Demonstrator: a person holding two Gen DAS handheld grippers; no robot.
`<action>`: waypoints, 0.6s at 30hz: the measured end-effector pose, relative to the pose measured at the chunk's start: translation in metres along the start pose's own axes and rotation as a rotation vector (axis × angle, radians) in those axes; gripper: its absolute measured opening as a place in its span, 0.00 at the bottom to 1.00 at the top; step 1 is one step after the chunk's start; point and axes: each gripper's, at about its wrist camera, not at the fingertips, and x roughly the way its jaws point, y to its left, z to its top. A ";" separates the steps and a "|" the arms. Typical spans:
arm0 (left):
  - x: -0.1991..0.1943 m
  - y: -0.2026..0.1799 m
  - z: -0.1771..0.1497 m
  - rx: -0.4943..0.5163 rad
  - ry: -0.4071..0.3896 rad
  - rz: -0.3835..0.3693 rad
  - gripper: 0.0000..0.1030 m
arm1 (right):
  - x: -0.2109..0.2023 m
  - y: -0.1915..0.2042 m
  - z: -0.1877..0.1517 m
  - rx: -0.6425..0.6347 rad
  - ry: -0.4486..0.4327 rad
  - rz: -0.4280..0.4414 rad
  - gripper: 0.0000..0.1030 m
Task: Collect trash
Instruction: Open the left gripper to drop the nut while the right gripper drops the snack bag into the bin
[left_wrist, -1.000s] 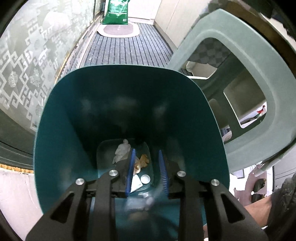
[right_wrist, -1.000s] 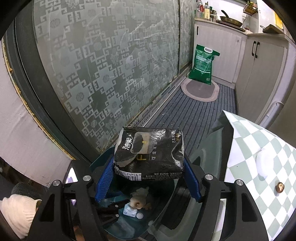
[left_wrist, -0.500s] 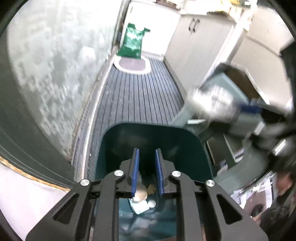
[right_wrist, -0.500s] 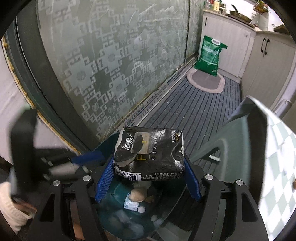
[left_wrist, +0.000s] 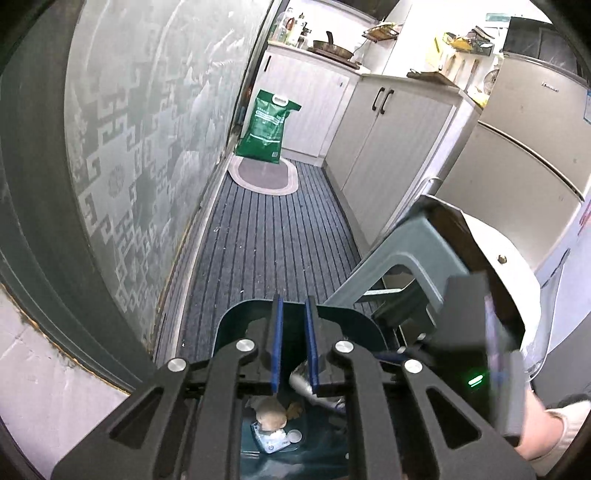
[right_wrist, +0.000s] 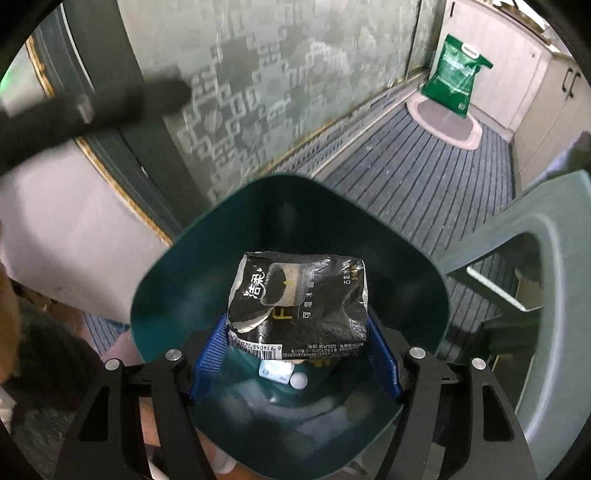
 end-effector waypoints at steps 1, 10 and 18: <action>-0.001 -0.001 0.001 -0.001 -0.006 -0.003 0.12 | 0.003 0.000 -0.003 -0.001 0.010 -0.001 0.68; -0.022 -0.006 0.014 -0.024 -0.082 -0.041 0.12 | 0.029 -0.005 -0.020 0.012 0.098 -0.012 0.77; -0.037 -0.016 0.024 -0.029 -0.155 -0.056 0.12 | 0.018 -0.006 -0.023 0.006 0.067 0.002 0.74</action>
